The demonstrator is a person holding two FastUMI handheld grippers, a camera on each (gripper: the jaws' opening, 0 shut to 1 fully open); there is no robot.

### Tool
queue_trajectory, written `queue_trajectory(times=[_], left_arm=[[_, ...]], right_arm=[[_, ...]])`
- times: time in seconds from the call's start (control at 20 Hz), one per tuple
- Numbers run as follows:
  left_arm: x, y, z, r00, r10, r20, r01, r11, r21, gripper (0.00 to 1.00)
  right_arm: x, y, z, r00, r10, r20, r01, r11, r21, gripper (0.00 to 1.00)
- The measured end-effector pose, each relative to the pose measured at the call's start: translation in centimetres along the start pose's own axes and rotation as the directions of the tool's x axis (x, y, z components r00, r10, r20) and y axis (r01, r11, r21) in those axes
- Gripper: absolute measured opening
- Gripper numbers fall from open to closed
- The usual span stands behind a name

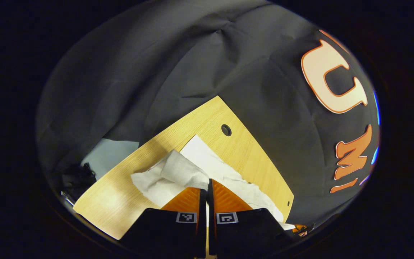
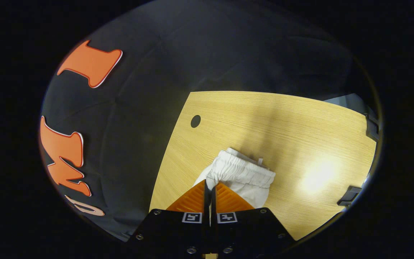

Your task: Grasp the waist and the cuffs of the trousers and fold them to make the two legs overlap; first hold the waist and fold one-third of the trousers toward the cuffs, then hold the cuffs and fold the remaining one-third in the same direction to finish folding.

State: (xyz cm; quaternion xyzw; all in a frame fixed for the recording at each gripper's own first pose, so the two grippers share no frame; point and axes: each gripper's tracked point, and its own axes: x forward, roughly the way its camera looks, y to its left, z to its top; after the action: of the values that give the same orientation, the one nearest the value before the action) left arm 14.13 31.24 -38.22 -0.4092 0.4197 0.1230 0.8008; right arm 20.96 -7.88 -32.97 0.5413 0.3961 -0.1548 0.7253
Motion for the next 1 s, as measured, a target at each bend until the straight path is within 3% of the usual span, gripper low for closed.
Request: queue_trajectory(times=[0.3,0.6,0.75,0.85,0.9,0.95,1.0], left_arm=[[5.1,0.7,1.6,0.995,-0.005,-0.1,0.003,1.0,-0.021,0.06],[9.2,1.4,2.3,0.988,0.03,-0.154,-0.028,0.999,0.015,0.07],[10.3,0.9,2.9,0.987,0.031,-0.16,-0.022,0.998,0.056,0.14],[10.9,0.4,2.9,0.987,0.025,-0.161,-0.01,0.995,0.094,0.41],[10.4,0.2,3.1,0.987,0.016,-0.16,0.0,0.995,0.098,0.55],[10.5,0.0,3.3,0.988,0.017,-0.154,-0.003,0.996,0.093,0.75],[10.3,-0.2,3.6,0.989,0.018,-0.145,-0.005,0.996,0.088,0.95]], right_arm=[[3.9,2.8,0.4,0.999,-0.028,-0.016,0.028,0.999,-0.017,0.01],[8.3,5.1,0.6,0.998,-0.056,-0.007,0.055,0.998,-0.033,0.01],[8.1,5.6,0.4,0.999,-0.041,-0.008,0.041,0.999,0.007,0.02],[8.0,5.9,0.1,0.999,-0.048,-0.004,0.048,0.999,-0.017,0.11],[7.6,5.6,0.1,0.998,-0.057,0.019,0.058,0.997,-0.049,0.21],[7.3,5.2,0.0,0.997,-0.071,0.031,0.073,0.994,-0.077,0.25],[6.8,4.9,0.2,0.997,-0.073,0.038,0.077,0.993,-0.093,0.37]])
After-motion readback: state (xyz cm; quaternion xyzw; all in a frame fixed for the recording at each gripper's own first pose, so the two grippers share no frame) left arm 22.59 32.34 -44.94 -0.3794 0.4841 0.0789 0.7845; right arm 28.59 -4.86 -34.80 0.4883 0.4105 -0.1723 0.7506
